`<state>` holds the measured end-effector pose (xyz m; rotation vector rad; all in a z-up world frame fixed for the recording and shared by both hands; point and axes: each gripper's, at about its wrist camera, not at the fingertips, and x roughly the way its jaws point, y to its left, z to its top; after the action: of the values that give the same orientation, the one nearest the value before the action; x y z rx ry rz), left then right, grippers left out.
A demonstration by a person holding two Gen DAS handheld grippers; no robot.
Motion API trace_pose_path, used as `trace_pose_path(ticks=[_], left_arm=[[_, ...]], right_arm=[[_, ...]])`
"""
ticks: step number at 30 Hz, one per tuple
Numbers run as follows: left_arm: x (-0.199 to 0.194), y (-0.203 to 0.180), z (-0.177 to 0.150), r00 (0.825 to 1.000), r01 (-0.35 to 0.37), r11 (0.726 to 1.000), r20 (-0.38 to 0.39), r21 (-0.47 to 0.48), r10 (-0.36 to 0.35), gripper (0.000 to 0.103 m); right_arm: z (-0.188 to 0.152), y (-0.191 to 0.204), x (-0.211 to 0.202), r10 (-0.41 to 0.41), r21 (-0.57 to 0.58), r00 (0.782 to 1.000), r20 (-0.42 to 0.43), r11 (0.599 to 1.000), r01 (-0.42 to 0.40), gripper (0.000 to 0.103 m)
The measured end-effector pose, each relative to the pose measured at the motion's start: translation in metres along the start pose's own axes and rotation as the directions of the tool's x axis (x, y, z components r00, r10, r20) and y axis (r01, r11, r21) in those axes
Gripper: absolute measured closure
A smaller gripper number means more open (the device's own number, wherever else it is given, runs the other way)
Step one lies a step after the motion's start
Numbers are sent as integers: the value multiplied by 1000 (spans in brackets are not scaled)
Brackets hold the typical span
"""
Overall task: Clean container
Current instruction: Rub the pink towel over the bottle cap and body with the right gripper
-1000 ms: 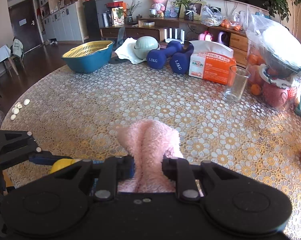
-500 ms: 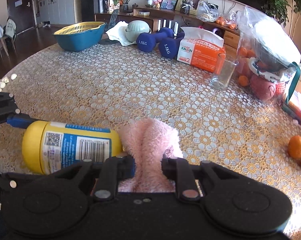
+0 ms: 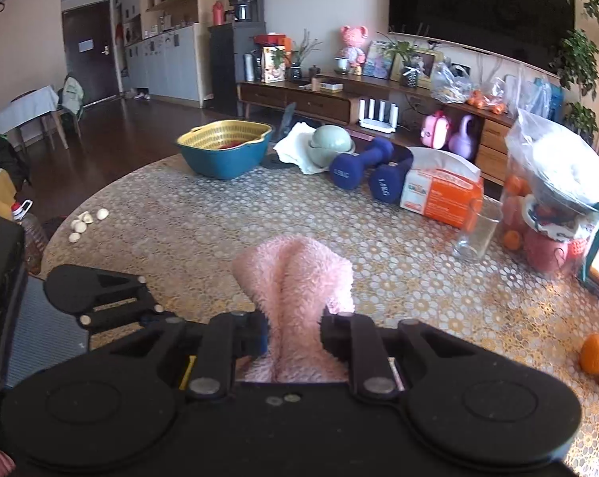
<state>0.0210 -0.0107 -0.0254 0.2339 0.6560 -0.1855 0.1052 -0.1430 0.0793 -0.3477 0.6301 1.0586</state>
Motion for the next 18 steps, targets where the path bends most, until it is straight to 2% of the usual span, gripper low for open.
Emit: trace_pose_path(ticks=[9, 13, 18], left_arm=[[0, 0, -1, 1000, 2, 1000, 4, 0, -2, 39], [-3, -2, 0, 1000, 6, 1000, 7, 8, -6, 39], [-2, -1, 2, 1000, 15, 1000, 9, -8, -15, 39]], right_arm=[[3, 46, 16, 131, -110, 989, -73, 984, -138, 85], [-1, 55, 31, 121, -147, 986, -112, 980, -137, 85], [1, 41, 40, 102, -112, 989, -107, 987, -114, 84]])
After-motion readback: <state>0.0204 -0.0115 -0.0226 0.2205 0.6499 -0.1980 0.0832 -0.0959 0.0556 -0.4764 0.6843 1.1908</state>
